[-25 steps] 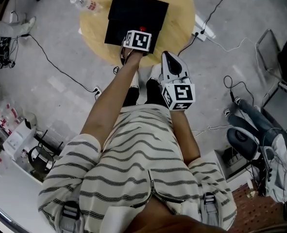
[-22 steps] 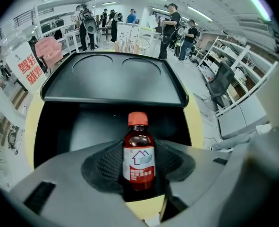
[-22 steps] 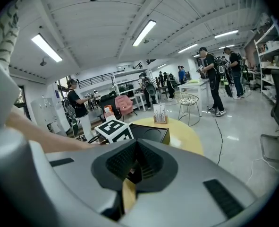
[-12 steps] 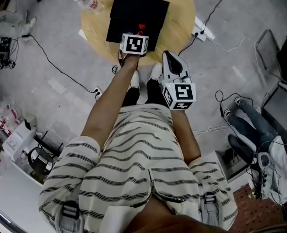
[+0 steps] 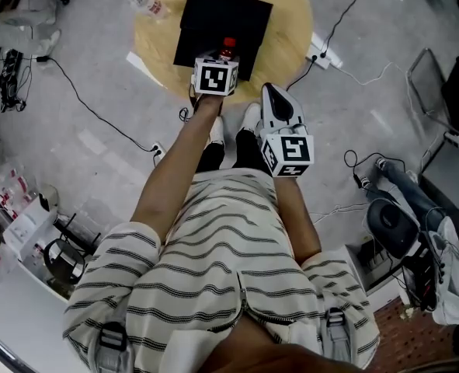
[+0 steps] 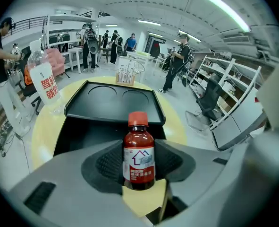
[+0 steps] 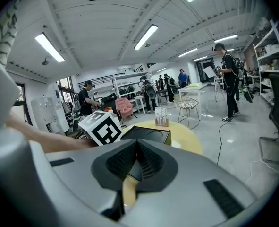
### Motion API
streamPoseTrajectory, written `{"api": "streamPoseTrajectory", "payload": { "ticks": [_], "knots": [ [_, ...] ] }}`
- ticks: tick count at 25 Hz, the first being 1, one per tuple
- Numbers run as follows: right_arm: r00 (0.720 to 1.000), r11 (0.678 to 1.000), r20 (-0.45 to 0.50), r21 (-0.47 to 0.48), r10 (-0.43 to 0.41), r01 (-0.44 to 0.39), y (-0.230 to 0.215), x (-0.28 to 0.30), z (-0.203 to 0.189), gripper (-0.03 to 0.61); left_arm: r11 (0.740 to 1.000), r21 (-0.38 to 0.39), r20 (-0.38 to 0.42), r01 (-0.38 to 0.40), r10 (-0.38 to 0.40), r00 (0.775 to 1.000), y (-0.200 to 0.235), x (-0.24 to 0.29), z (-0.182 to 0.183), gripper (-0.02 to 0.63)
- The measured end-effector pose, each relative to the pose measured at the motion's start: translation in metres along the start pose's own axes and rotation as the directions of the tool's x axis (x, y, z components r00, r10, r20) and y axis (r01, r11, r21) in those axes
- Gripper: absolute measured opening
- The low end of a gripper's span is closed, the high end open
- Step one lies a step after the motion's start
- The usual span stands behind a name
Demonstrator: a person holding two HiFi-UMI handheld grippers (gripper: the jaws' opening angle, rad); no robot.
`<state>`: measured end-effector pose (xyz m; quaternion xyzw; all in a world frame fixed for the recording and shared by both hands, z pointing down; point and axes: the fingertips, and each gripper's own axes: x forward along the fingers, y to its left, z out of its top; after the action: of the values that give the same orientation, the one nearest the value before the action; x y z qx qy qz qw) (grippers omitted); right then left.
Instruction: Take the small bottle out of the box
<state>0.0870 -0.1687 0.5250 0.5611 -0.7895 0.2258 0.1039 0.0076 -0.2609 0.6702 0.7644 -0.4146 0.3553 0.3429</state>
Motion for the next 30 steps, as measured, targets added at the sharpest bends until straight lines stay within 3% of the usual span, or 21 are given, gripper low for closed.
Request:
{"api": "streamPoseTrajectory", "payload": {
  "ticks": [6,11,13,24,30],
  "knots": [
    [1.0,1.0,0.023,-0.011,-0.008,0.008,0.01,-0.013,0.004,0.017,1.0,-0.004,0.055,0.016,-0.015,0.998,-0.006,-0.02,0.002,0.216],
    [0.998,0.999,0.056,-0.041,-0.022,0.024,0.076,-0.051,0.022,0.018,0.999,-0.002,0.11,0.033,-0.032,0.993,0.005,-0.097,-0.015,0.216],
    [0.998,0.999,0.065,-0.043,-0.025,0.028,0.082,-0.055,0.019,0.018,0.999,0.001,0.133,0.036,-0.036,0.99,0.005,-0.105,-0.018,0.216],
    [0.996,0.999,0.086,-0.038,-0.031,0.035,0.011,-0.031,0.022,0.017,0.998,-0.017,0.207,0.057,-0.052,0.977,-0.028,-0.07,0.021,0.216],
    [0.994,0.998,0.102,-0.046,-0.04,0.045,0.008,-0.034,0.029,0.018,0.998,-0.001,0.258,0.067,-0.064,0.964,-0.037,-0.086,0.031,0.216]
  ]
}}
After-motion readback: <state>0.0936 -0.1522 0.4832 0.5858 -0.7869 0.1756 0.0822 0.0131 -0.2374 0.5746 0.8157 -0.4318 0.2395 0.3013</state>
